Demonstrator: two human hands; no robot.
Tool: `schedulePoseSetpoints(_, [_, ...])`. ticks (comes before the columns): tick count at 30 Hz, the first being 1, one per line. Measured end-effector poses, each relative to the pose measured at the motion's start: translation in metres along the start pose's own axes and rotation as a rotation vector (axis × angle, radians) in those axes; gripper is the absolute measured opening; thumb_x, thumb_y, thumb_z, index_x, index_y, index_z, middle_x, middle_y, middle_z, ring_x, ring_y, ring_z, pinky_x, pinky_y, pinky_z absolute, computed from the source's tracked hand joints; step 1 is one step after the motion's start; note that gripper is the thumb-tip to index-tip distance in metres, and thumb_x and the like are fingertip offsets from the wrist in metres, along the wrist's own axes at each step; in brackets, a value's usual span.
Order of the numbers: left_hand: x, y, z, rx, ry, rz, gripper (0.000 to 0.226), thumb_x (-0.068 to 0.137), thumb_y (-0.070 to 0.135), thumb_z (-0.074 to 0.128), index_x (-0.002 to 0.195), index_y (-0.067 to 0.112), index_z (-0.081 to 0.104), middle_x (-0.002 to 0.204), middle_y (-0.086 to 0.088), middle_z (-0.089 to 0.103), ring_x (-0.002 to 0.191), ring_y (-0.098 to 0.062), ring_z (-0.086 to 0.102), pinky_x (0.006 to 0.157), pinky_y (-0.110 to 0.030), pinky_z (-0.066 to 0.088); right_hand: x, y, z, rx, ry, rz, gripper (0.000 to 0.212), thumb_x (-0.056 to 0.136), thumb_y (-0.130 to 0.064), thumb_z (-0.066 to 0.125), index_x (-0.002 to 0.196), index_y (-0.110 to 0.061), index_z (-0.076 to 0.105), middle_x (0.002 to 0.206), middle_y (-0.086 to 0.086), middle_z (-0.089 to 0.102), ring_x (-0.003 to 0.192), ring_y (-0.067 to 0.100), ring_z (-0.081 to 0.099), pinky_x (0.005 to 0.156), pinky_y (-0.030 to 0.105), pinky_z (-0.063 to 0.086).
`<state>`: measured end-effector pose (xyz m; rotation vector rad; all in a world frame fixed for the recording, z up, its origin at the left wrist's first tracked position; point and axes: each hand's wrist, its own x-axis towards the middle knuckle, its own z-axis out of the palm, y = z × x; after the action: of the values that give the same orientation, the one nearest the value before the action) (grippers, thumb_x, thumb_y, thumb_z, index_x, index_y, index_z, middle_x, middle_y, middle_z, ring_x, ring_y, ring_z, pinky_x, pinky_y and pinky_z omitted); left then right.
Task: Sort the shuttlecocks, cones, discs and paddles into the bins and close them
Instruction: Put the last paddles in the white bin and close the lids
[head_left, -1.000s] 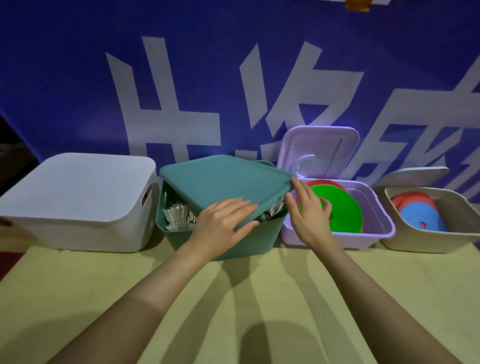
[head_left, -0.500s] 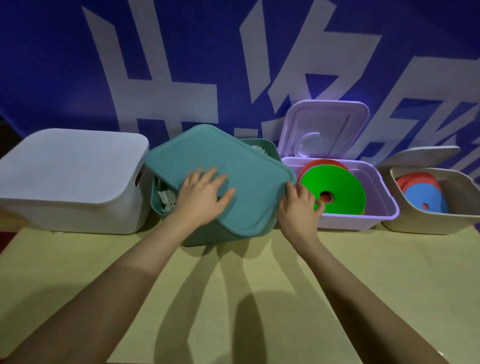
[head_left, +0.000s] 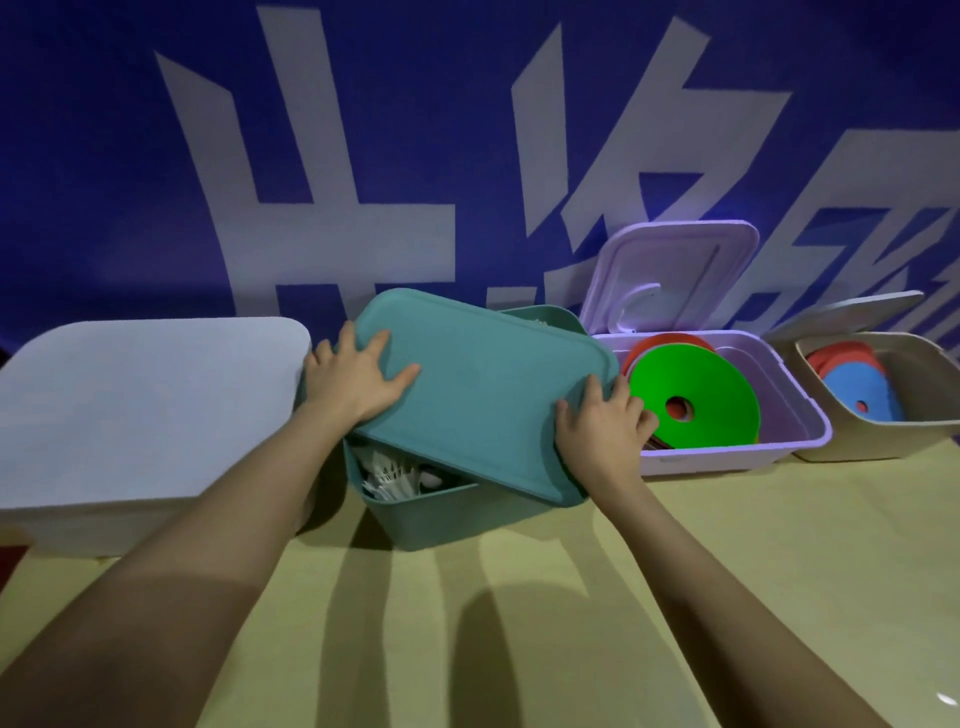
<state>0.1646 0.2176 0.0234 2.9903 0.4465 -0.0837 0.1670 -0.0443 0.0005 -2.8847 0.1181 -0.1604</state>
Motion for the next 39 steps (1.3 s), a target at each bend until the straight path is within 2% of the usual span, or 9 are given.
schedulePoseSetpoints(2, [0.000,-0.003,0.001,-0.035,0.021,0.021,0.071,0.084,0.072,0.032,0.144,0.033,0.025,0.153,-0.014,0.013,0.130,-0.044,0.024,0.109,-0.049,0.020,-0.003,0.000,0.001,0.050,-0.016,-0.043,0.057,0.093,-0.043,0.045,0.139,-0.012,0.035,0.150,0.024,0.020,0.128,0.041,0.028,0.105,0.047,0.017])
schedulePoseSetpoints(4, [-0.005,-0.002,0.000,-0.049,0.063,0.029,0.069,0.085,0.070,0.034,0.143,0.033,0.028,0.153,-0.013,0.014,0.128,-0.044,0.025,0.108,-0.050,0.021,-0.002,0.002,0.000,0.110,-0.007,-0.078,0.059,0.092,-0.046,0.045,0.141,-0.015,0.035,0.153,0.022,0.016,0.129,0.042,0.028,0.106,0.046,0.016])
schedulePoseSetpoints(10, [-0.033,0.008,-0.002,-0.012,0.099,-0.035,0.073,0.085,0.071,0.029,0.144,0.030,0.025,0.154,-0.010,0.016,0.129,-0.046,0.024,0.105,-0.052,0.024,0.012,0.008,-0.015,0.158,0.046,-0.244,0.052,0.091,-0.044,0.049,0.136,-0.019,0.046,0.153,0.014,0.024,0.126,0.040,0.036,0.101,0.044,0.022])
schedulePoseSetpoints(18, [-0.074,0.047,0.014,-0.022,0.094,-0.165,0.074,0.086,0.070,0.026,0.147,0.029,0.018,0.155,-0.007,0.013,0.126,-0.048,0.025,0.104,-0.048,0.023,0.059,0.022,-0.030,0.095,0.006,-0.396,0.045,0.092,-0.041,0.051,0.131,-0.020,0.053,0.152,0.012,0.029,0.134,0.037,0.028,0.105,0.047,0.020])
schedulePoseSetpoints(24, [-0.078,0.059,0.026,-0.030,0.123,-0.213,0.072,0.087,0.069,0.026,0.146,0.031,0.018,0.155,-0.008,0.012,0.128,-0.045,0.020,0.105,-0.047,0.019,0.068,0.043,-0.013,-0.004,-0.135,-0.453,0.053,0.093,-0.045,0.046,0.140,-0.021,0.041,0.154,0.011,0.025,0.135,0.038,0.026,0.108,0.047,0.017])
schedulePoseSetpoints(31, [-0.069,0.044,0.023,-0.038,0.140,-0.235,0.072,0.085,0.070,0.033,0.145,0.030,0.026,0.153,-0.009,0.018,0.126,-0.045,0.024,0.107,-0.047,0.019,0.074,0.032,-0.011,0.002,-0.144,-0.504,0.052,0.092,-0.045,0.048,0.138,-0.021,0.044,0.152,0.011,0.026,0.133,0.038,0.029,0.104,0.045,0.020])
schedulePoseSetpoints(39, [-0.084,0.046,0.033,-0.100,0.149,-0.282,0.070,0.088,0.067,0.030,0.146,0.029,0.023,0.154,-0.007,0.018,0.127,-0.042,0.026,0.102,-0.046,0.029,0.078,0.032,-0.007,-0.023,-0.155,-0.544,0.054,0.092,-0.050,0.043,0.139,-0.023,0.042,0.151,0.011,0.029,0.132,0.036,0.031,0.104,0.045,0.020])
